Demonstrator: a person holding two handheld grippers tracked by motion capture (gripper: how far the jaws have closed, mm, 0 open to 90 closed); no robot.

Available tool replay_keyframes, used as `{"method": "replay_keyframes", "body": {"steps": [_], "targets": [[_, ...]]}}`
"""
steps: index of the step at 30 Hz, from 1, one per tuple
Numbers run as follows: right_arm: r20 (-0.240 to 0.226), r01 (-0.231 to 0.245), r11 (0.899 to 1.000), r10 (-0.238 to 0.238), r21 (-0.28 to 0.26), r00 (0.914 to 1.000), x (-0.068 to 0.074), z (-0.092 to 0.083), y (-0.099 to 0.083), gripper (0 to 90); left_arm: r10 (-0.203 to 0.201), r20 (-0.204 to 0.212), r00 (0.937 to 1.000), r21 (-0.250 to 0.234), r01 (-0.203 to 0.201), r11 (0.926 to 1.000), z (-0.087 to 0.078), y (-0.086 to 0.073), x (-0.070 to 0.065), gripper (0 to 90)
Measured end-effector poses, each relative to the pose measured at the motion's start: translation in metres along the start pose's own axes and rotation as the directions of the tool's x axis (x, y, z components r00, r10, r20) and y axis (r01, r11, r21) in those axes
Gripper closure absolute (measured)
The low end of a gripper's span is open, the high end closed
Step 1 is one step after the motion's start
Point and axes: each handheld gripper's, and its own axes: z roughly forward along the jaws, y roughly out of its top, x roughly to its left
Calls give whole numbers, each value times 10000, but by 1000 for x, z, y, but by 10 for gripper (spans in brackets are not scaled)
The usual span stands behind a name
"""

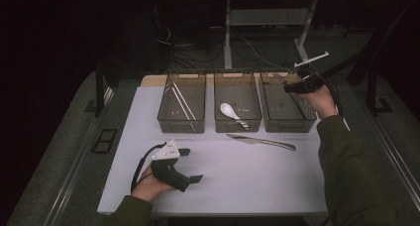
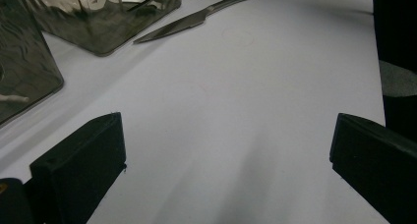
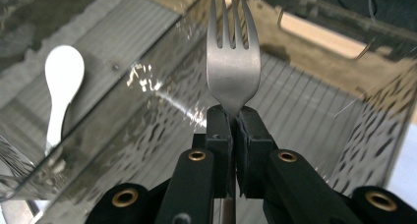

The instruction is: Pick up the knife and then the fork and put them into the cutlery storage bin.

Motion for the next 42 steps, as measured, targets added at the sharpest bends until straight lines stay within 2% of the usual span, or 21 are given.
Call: {"method": "replay_keyframes", "body": {"steps": [11,24,32,37,42], "targets": [[-109,-132,9982,138,585,9998,-4,19,-18,847,18,18,10000,2,-18,10000,0,0,0,0],[-245,13,9926,17,1217,9997,1,31,-22,843,20,21,10000,7,-20,10000,0,0,0,0],[25,121,9827,-128,1849,9999,7,44,-21,793,46,28,10000,15,-46,10000,0,0,-1,0],[101,25,9843,-43,1763,9999,5,42,-21,757,42,36,10000,3,-42,10000,0,0,-1,0],[18,-76,9904,75,1380,10000,4,32,-20,701,36,20,10000,6,-36,10000,0,0,-1,0]]}}
